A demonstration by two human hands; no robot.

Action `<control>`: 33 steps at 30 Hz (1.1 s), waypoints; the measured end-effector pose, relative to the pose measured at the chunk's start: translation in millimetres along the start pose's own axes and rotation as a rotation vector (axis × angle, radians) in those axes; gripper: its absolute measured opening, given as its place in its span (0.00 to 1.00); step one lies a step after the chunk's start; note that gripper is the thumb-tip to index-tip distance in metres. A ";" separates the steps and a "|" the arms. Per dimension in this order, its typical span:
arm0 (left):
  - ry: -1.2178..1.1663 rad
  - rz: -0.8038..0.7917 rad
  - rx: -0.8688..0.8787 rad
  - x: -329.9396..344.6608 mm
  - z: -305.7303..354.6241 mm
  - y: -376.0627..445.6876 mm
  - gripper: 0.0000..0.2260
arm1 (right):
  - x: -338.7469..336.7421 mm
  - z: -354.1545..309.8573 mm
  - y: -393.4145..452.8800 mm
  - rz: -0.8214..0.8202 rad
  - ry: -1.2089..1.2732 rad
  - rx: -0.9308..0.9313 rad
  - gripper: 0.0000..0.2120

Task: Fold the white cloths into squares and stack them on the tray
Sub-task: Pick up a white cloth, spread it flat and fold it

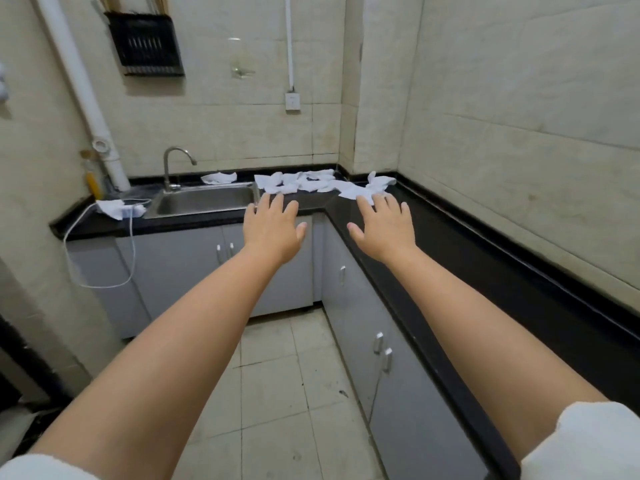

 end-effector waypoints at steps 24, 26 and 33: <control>-0.070 -0.237 0.062 260.7 -148.8 501.8 0.23 | 300.3 -16.7 481.2 -0.317 0.069 0.151 0.28; -0.075 -0.244 0.077 282.9 -150.9 548.0 0.23 | 329.4 -4.4 520.7 -0.320 0.079 0.172 0.28; -0.081 -0.256 0.149 349.7 -148.6 708.0 0.23 | 416.7 56.9 636.9 -0.371 0.061 0.293 0.28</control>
Point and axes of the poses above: each hand's wrist, its own y-axis towards the middle knuckle, its own x-axis out of the palm, z = x × y, the point moved 1 cm from there along y, towards the middle knuckle, and after that the axes turned 8 degrees about -y, right-handed, at the moved point
